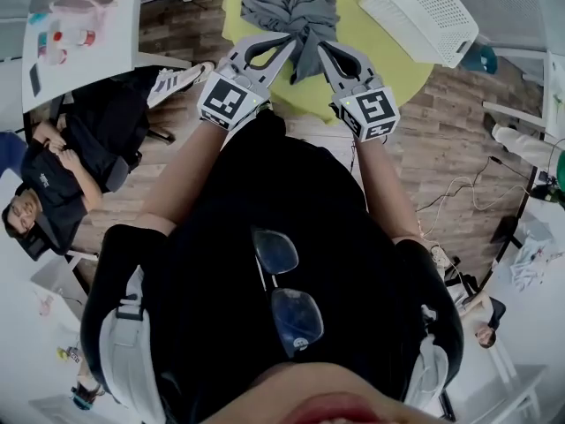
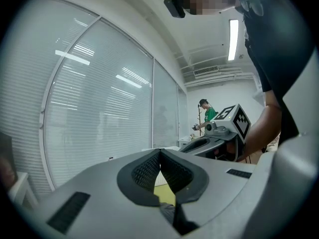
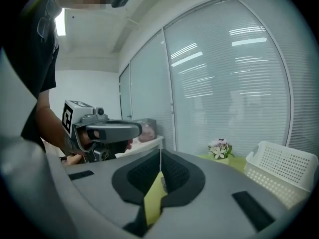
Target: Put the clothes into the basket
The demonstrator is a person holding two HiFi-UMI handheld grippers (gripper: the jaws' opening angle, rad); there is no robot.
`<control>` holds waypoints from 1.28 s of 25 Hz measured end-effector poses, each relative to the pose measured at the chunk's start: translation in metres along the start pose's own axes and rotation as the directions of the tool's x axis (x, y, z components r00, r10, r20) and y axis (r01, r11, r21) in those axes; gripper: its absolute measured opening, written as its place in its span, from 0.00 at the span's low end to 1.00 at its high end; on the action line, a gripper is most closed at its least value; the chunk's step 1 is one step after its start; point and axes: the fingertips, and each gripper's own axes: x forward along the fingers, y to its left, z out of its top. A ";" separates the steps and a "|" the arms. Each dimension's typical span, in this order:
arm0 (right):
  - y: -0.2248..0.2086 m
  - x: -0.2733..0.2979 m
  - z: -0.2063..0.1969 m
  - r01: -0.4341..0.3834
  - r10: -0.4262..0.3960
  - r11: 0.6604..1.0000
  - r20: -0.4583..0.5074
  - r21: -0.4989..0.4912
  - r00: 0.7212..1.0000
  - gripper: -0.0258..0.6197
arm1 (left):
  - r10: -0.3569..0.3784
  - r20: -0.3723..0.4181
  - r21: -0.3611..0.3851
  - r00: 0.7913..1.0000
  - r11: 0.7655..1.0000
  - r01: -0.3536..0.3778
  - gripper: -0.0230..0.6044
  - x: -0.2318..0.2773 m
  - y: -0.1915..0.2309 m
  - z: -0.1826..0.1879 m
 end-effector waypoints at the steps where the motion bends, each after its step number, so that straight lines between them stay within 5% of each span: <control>1: -0.003 0.007 -0.007 0.014 -0.014 1.000 -0.017 0.011 1.000 0.08 | -0.005 -0.009 -0.006 1.000 1.000 0.005 0.05 0.003 0.006 -0.007; 11: -0.044 0.068 -0.074 0.146 -0.120 0.983 -0.216 0.108 0.969 0.09 | -0.018 -0.060 -0.061 0.998 0.998 0.014 0.05 0.028 0.052 -0.060; 18: -0.068 0.105 -0.125 0.185 -0.115 0.968 -0.355 0.168 0.928 0.31 | -0.029 -0.104 -0.083 0.994 0.996 0.021 0.05 0.048 0.072 -0.102; 26: -0.077 0.143 -0.204 0.168 -0.003 0.955 -0.561 0.243 0.828 0.62 | 0.022 -0.134 -0.132 0.991 0.990 -0.039 0.05 0.067 0.099 -0.143; 32: -0.085 0.171 -0.230 0.150 0.009 0.969 -0.633 0.197 0.774 0.70 | 0.052 -0.162 -0.150 0.985 0.986 -0.077 0.05 0.073 0.107 -0.163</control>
